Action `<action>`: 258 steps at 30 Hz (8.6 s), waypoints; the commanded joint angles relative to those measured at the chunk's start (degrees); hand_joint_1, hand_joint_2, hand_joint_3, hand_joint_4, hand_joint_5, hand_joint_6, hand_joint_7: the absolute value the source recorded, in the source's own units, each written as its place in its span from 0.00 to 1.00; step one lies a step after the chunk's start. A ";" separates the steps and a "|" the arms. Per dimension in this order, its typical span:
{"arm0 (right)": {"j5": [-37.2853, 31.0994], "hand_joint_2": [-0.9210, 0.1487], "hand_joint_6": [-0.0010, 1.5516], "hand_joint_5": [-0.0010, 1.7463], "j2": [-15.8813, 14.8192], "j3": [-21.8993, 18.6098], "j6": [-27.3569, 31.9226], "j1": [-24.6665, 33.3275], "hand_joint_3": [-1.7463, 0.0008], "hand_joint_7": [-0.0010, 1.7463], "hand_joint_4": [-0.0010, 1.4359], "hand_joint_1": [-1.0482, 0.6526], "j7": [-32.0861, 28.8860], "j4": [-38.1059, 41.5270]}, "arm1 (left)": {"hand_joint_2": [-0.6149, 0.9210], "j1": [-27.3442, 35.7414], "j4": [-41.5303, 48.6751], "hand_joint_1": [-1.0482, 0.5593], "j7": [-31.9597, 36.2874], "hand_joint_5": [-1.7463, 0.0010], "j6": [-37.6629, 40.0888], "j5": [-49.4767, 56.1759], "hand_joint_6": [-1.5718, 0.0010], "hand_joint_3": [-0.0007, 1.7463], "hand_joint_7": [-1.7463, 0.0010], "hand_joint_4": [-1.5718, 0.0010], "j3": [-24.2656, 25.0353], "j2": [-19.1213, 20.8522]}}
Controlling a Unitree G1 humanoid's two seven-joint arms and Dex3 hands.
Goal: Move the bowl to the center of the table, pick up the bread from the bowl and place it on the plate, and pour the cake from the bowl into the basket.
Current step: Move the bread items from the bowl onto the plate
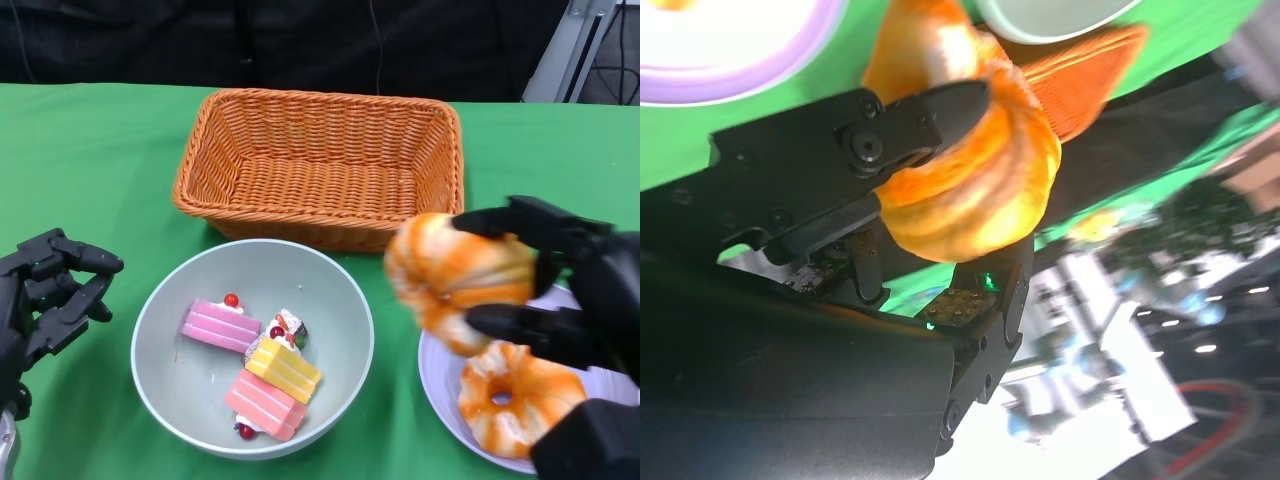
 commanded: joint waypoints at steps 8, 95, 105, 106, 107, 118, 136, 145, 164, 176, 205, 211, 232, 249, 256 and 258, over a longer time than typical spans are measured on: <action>0.79 0.01 0.58 0.89 -1.13 -6.15 -0.06 6.10 1.00 0.37 0.54 0.55 -1.55 -0.14 | 0.98 -0.50 0.17 0.53 0.41 0.18 1.10 -0.28 0.45 0.19 0.40 0.47 0.33 1.75; 20.78 0.00 0.43 0.32 2.55 -3.84 16.64 4.14 0.90 0.11 0.44 0.51 2.38 16.01 | 0.94 0.29 -0.60 0.54 -0.64 0.19 1.24 -0.72 0.44 0.25 0.40 0.45 0.38 2.33; 19.41 0.00 0.44 0.24 2.60 -2.88 17.53 4.51 0.91 0.06 0.45 0.51 1.05 15.29 | 0.93 0.23 -0.42 0.55 -1.51 0.19 1.52 -1.38 0.45 0.26 0.39 0.47 0.57 2.27; 19.30 0.00 0.44 0.24 2.50 -2.79 17.42 4.51 0.92 0.05 0.45 0.51 1.08 15.33 | 0.93 0.22 -0.36 0.54 -1.32 0.19 1.45 -1.24 0.45 0.26 0.39 0.47 0.51 2.32; 19.26 0.00 0.43 0.21 2.41 -2.73 17.27 4.52 0.93 0.04 0.46 0.49 1.14 15.35 | 0.93 0.22 -0.30 0.54 -1.10 0.19 1.33 -1.07 0.45 0.26 0.39 0.47 0.43 2.39; 16.50 0.00 0.41 0.14 1.70 -1.89 19.48 4.44 0.95 0.01 0.45 0.41 1.59 13.48 | 0.94 0.20 -0.17 0.54 -1.22 0.19 1.12 -1.07 0.45 0.26 0.39 0.47 0.17 2.52; 11.92 0.00 0.38 0.06 0.30 -0.37 24.12 3.37 0.93 0.00 0.41 0.31 2.39 11.74 | 0.94 0.30 -0.12 0.54 -1.54 0.20 0.82 -1.04 0.45 0.25 0.40 0.47 -0.16 2.32; 10.19 0.00 0.36 0.03 -0.38 0.43 24.89 2.79 0.91 0.00 0.38 0.29 2.56 11.60 | 0.94 0.16 -0.09 0.55 -2.01 0.19 1.28 -1.33 0.45 0.26 0.39 0.47 -0.15 2.14; 6.60 0.00 0.35 0.00 -1.06 2.02 21.17 3.32 0.92 0.00 0.31 0.28 0.29 12.50 | 0.92 0.50 -0.29 0.55 -2.12 0.19 0.86 -1.16 0.45 0.29 0.39 0.46 -0.16 2.31; 2.47 0.00 0.37 0.00 -1.37 2.70 17.31 3.55 0.92 0.00 0.31 0.27 -2.17 14.23 | 0.92 0.58 -0.35 0.54 -2.26 0.19 0.89 -0.98 0.46 0.28 0.38 0.47 -0.28 2.52; -3.58 0.00 0.25 0.00 -4.00 4.43 8.16 1.94 0.92 0.00 0.10 0.23 -8.19 22.78 | 0.92 0.86 -0.71 0.55 -3.48 0.19 1.56 -1.75 0.45 0.29 0.37 0.46 -0.19 2.48; -4.45 0.00 0.22 0.00 -4.39 4.70 6.76 1.39 0.93 0.00 0.10 0.23 -9.25 24.55 | 0.92 0.92 -0.58 0.55 -3.63 0.19 0.97 -1.45 0.46 0.28 0.36 0.46 -0.28 2.65; -7.78 0.00 0.17 0.00 -6.52 5.48 -1.60 -1.33 0.93 0.00 0.09 0.20 -16.69 33.06 | 0.92 0.95 -0.76 0.55 -3.46 0.19 1.24 -1.38 0.46 0.30 0.35 0.47 -0.34 2.35; -4.10 0.00 0.17 0.01 -5.37 4.47 -0.45 -1.05 0.92 0.00 0.11 0.21 -14.69 31.29 | 0.91 0.89 -0.69 0.56 -3.29 0.19 1.05 -1.32 0.45 0.31 0.37 0.46 -0.41 2.21; -1.64 0.00 0.12 0.01 -4.64 3.33 0.94 -0.47 0.92 0.00 0.11 0.20 -14.01 29.92 | 0.91 0.96 -0.65 0.55 -2.83 0.19 0.87 -0.84 0.45 0.31 0.37 0.46 -0.61 2.40; -1.52 0.00 0.11 0.01 -4.73 3.14 1.06 -0.41 0.91 0.00 0.10 0.20 -14.04 29.73 | 0.91 0.93 -0.65 0.55 -2.98 0.19 0.91 -0.93 0.45 0.31 0.37 0.46 -0.59 2.41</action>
